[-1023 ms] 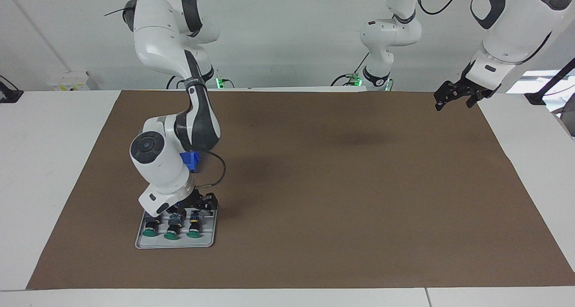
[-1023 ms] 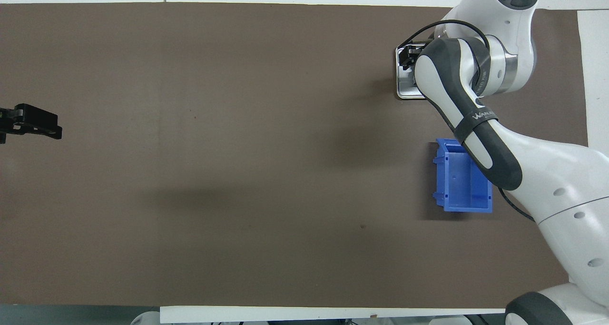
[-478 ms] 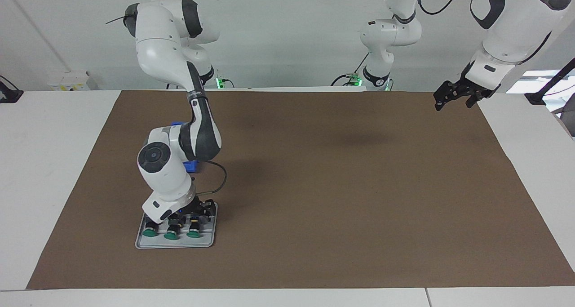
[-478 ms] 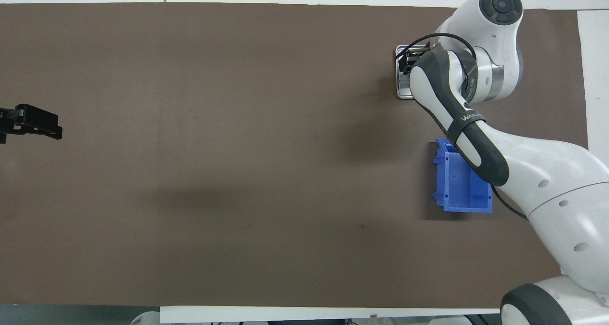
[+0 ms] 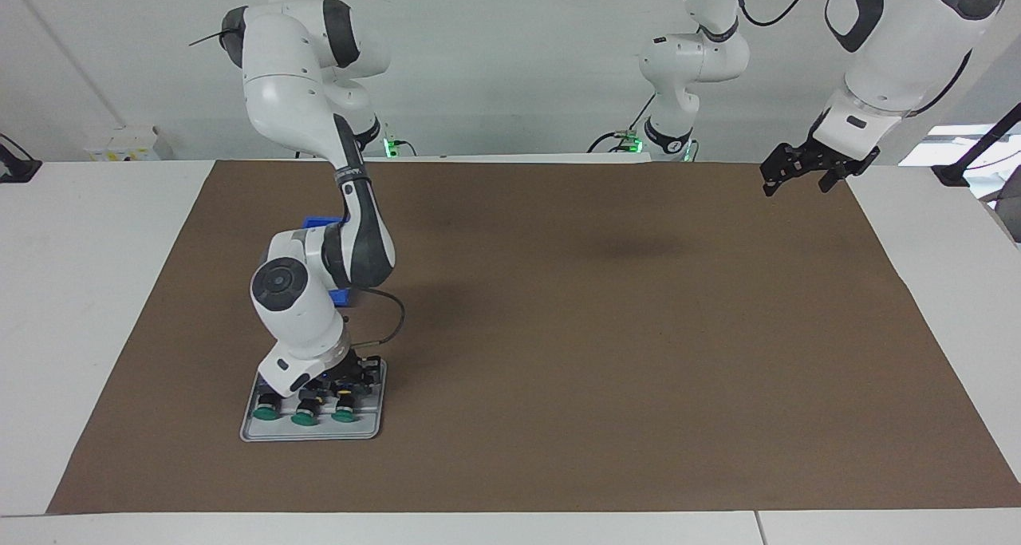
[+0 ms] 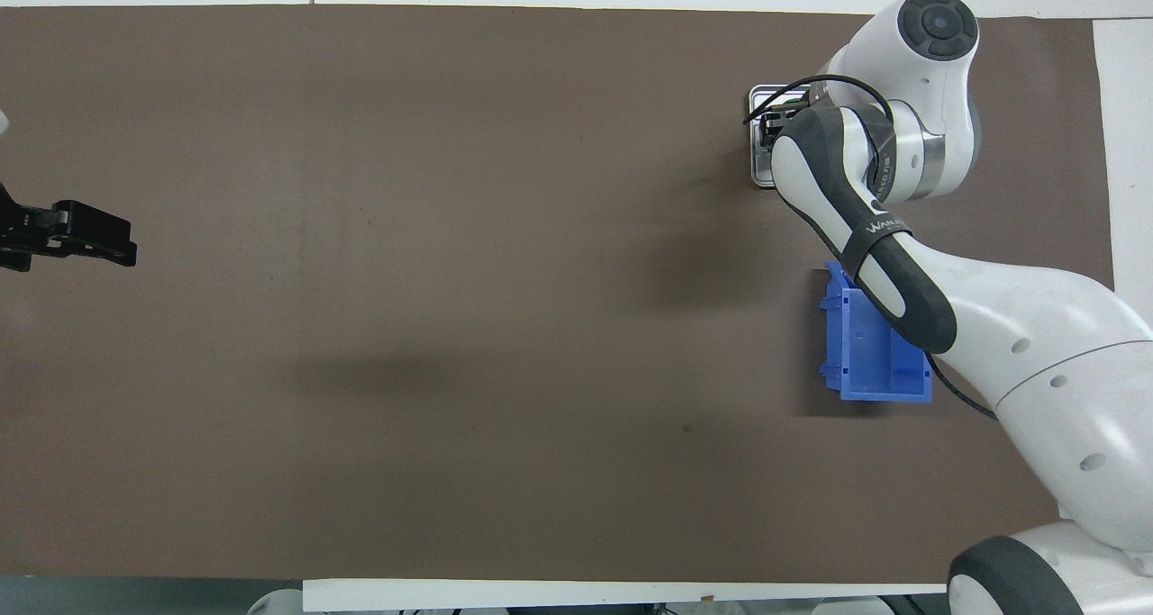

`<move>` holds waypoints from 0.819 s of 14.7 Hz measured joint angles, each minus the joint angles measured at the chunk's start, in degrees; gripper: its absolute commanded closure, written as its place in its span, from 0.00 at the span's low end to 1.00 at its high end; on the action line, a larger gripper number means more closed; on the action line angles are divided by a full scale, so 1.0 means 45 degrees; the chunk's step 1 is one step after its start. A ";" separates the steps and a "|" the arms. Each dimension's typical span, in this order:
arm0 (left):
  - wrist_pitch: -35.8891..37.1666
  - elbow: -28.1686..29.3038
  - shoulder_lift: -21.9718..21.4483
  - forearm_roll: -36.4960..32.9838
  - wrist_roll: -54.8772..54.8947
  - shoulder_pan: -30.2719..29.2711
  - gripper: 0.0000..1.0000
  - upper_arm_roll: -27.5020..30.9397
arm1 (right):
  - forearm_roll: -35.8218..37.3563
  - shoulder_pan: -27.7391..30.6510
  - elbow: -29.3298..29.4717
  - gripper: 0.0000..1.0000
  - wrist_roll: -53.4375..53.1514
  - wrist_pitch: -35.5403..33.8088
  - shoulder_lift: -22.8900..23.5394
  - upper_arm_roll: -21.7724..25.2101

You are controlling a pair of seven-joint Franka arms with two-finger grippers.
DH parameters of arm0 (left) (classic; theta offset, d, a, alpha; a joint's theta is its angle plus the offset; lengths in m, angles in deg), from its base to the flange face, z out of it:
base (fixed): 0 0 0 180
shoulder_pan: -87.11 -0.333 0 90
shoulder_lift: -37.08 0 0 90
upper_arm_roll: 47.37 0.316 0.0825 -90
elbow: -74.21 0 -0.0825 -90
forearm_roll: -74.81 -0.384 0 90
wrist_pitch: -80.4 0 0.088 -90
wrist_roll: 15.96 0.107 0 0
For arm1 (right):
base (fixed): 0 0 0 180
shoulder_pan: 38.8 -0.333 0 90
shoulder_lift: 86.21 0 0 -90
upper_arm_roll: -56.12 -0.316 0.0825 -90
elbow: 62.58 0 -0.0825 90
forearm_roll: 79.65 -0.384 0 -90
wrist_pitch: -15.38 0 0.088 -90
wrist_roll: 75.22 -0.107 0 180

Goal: Place and press button with both arms
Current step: 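Reach the right gripper into the metal tray and grasp a black button, then carry the button with the right gripper to the table center and release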

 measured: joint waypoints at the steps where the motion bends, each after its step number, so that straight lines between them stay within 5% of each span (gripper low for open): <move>1: 0.0001 0.0004 0.0000 0.0000 -0.0004 0.0054 0.00 -0.0003 | 0.0002 0.0002 -0.0001 0.99 0.0000 -0.0013 -0.0005 0.0003; 8: 0.0001 0.0004 -0.0007 0.0000 -0.0002 0.0040 0.00 0.0105 | -0.0024 -0.0235 0.0855 1.00 -0.0172 -0.2864 -0.1117 -0.0052; 12: 0.0000 0.0004 -0.0012 0.0000 -0.0004 0.0039 0.00 0.0124 | -0.0629 -0.1515 0.0851 1.00 -0.4049 -0.4652 -0.2517 -0.0280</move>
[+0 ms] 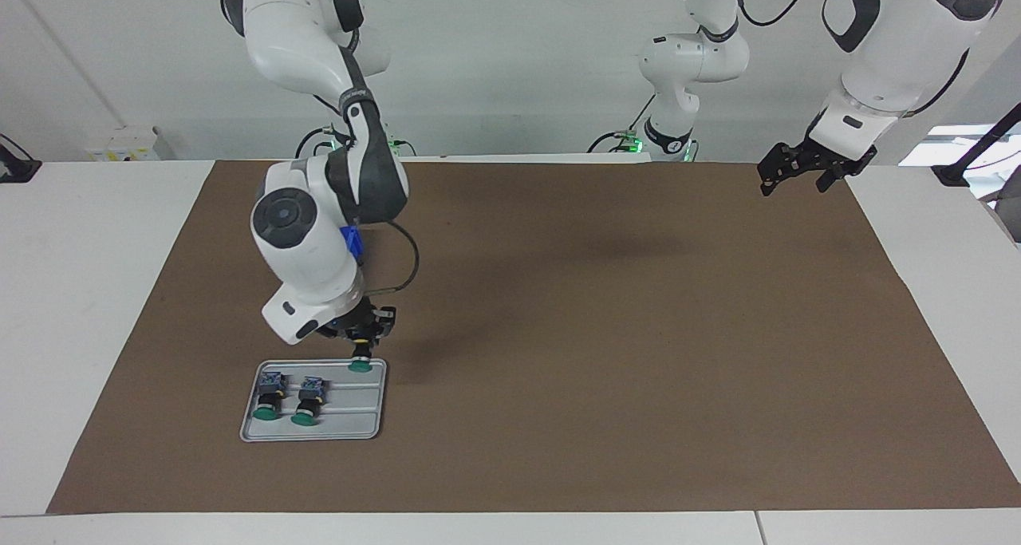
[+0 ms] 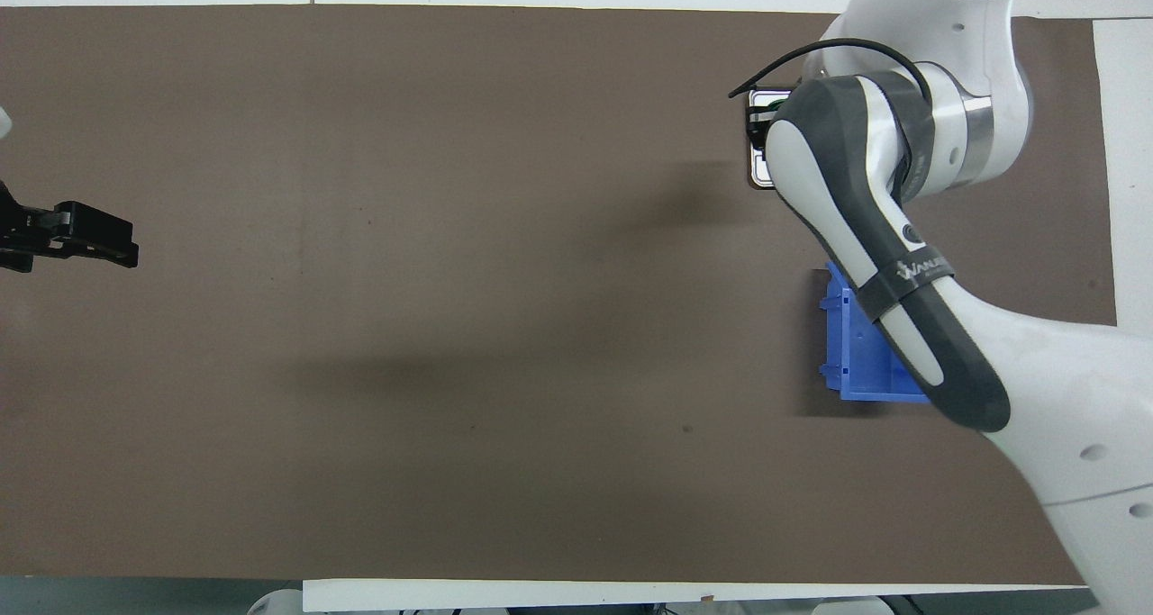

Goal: Place and press button with both arms
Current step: 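Carry the button with the right gripper to the table center and release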

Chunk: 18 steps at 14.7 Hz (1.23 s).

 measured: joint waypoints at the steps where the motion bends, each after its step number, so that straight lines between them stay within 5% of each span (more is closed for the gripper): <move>1: 0.0000 0.0000 -0.0001 0.0000 -0.0008 -0.0003 0.00 0.0007 | -0.0258 -0.0517 -0.0024 1.00 -0.1465 -0.0183 -0.0162 -0.0088; 8: -0.0005 0.0000 -0.0003 0.0000 -0.0167 -0.0187 0.00 0.0116 | -0.0391 -0.4059 -0.0306 1.00 -1.0966 -0.0139 -0.0181 -0.0195; 14: -0.0005 0.0000 -0.0003 0.0000 -0.0295 -0.0189 0.00 0.0117 | -0.0391 -0.5327 -0.1206 0.90 -1.8910 0.1851 0.0215 -0.0189; 18: 0.0005 0.0005 -0.0003 0.0000 -0.0414 -0.0260 0.00 0.0162 | -0.0399 -0.5356 -0.1619 0.92 -2.1450 0.2315 0.0696 -0.0165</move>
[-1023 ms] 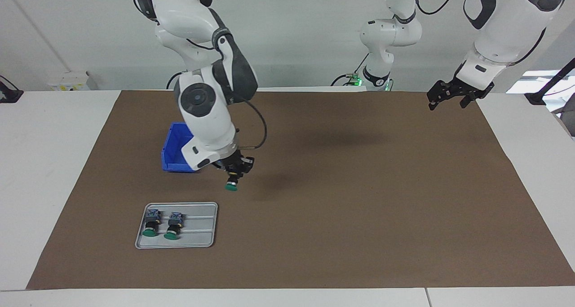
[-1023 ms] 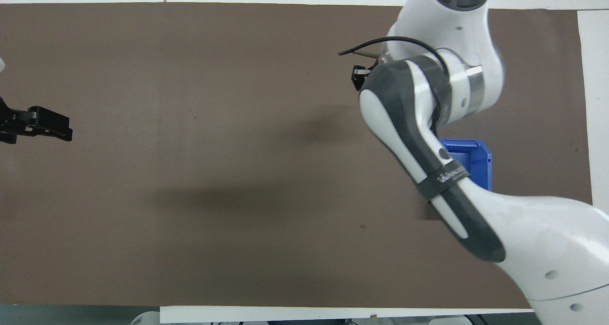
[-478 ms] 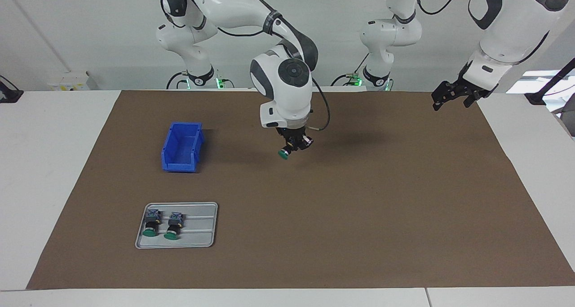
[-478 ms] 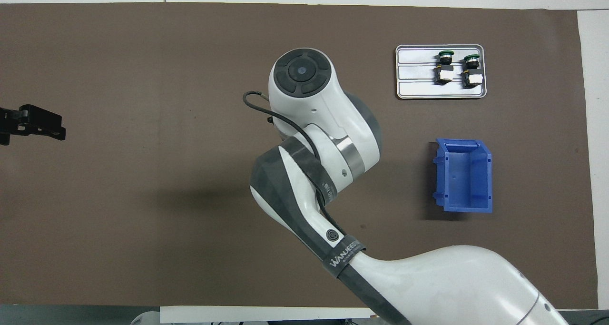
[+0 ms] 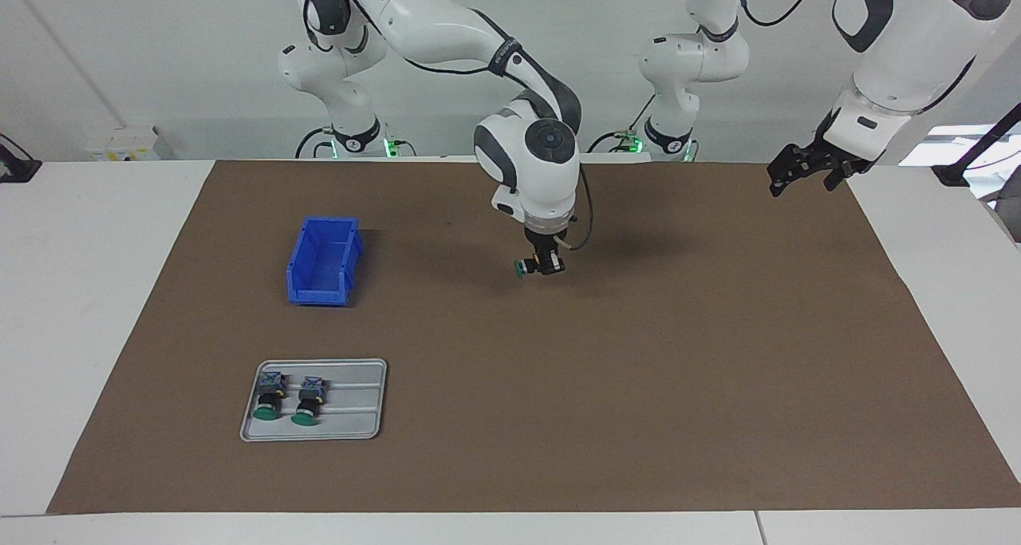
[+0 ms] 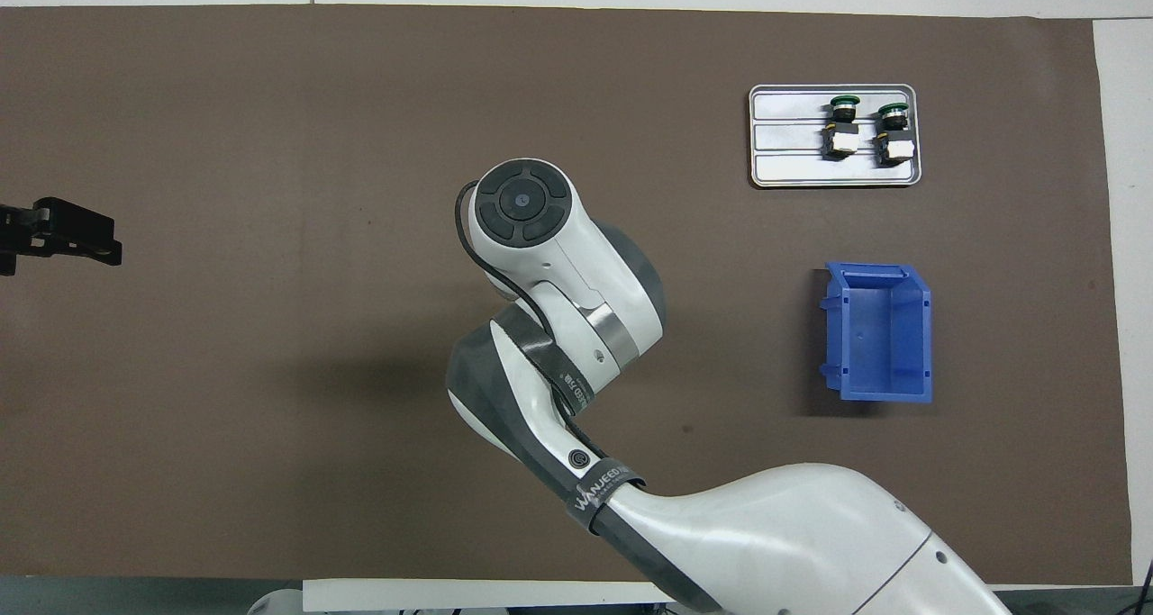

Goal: Place and press button with both arms
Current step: 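Carry the button with the right gripper to the table center and release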

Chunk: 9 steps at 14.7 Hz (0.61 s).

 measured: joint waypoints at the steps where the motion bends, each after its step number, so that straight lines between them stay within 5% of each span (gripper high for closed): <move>1: 0.0000 0.0000 0.0000 0.0000 -0.0045 -0.0076 0.00 0.0001 | 0.0000 -0.0037 -0.0136 0.92 -0.0332 0.0215 0.0167 -0.0002; 9: 0.0000 0.0031 0.0000 0.0000 -0.0045 -0.0231 0.00 -0.0069 | 0.0000 -0.0158 -0.1598 0.87 -0.0602 0.1832 0.0180 -0.0007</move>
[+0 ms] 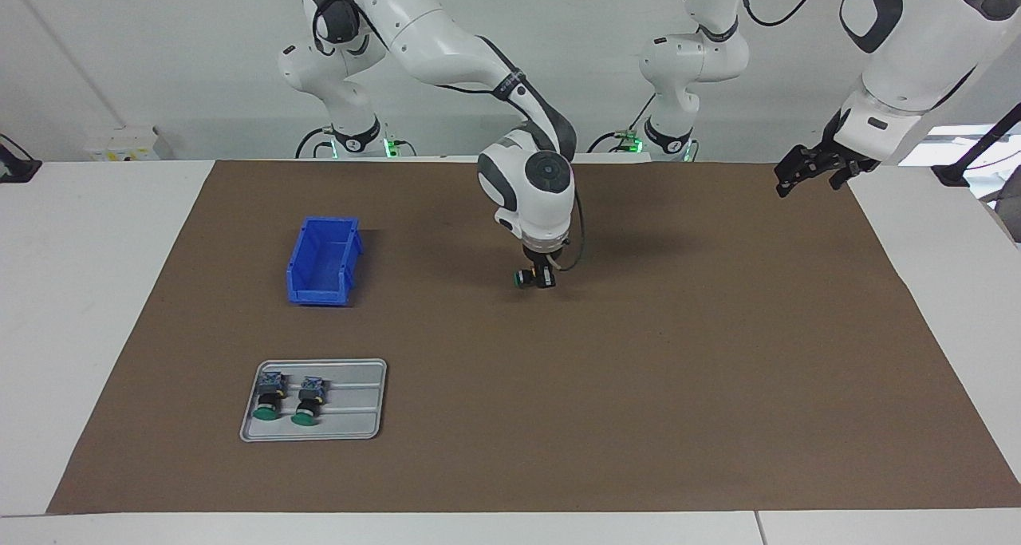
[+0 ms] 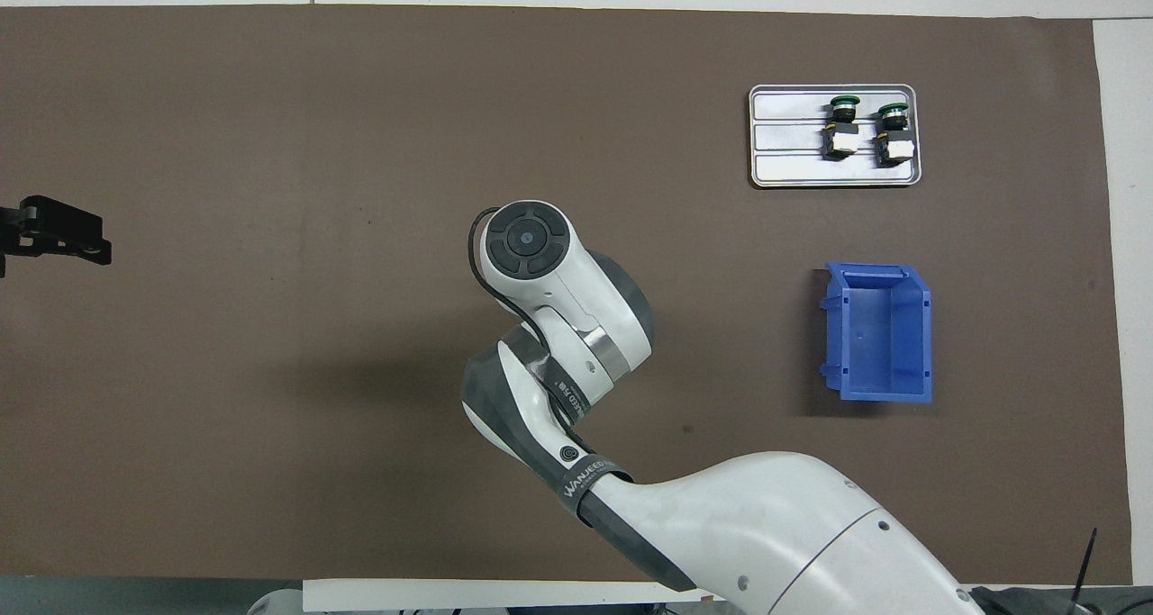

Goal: Place and press button with both arms
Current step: 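Carry the button with the right gripper to the table center and release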

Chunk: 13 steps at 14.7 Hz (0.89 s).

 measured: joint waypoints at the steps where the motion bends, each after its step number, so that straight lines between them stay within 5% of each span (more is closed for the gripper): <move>1: 0.0000 0.0013 0.0000 0.0000 0.0000 0.0000 0.00 -0.0001 | 0.0000 0.0000 -0.0151 0.72 -0.0002 0.0046 -0.0041 0.0000; 2: 0.0008 0.0024 0.0000 0.0000 0.0000 -0.0001 0.00 -0.0001 | 0.0000 0.0000 -0.0221 0.43 -0.0002 0.0071 -0.0076 0.0000; 4: 0.0040 0.0038 -0.0004 0.0000 -0.0001 0.0000 0.00 -0.0002 | 0.0000 0.0002 -0.0238 0.13 -0.0003 0.0081 -0.0141 0.0006; 9: 0.0075 0.0089 -0.0046 0.0000 -0.0051 0.0000 0.00 -0.0004 | 0.0012 0.0406 0.0902 0.12 0.1012 -0.1353 -0.0458 0.0141; 13: 0.0079 0.0157 -0.0084 0.0000 -0.0463 0.0000 0.00 -0.0015 | 0.0018 0.2360 0.1835 0.11 0.6733 -0.3775 -0.1835 0.0272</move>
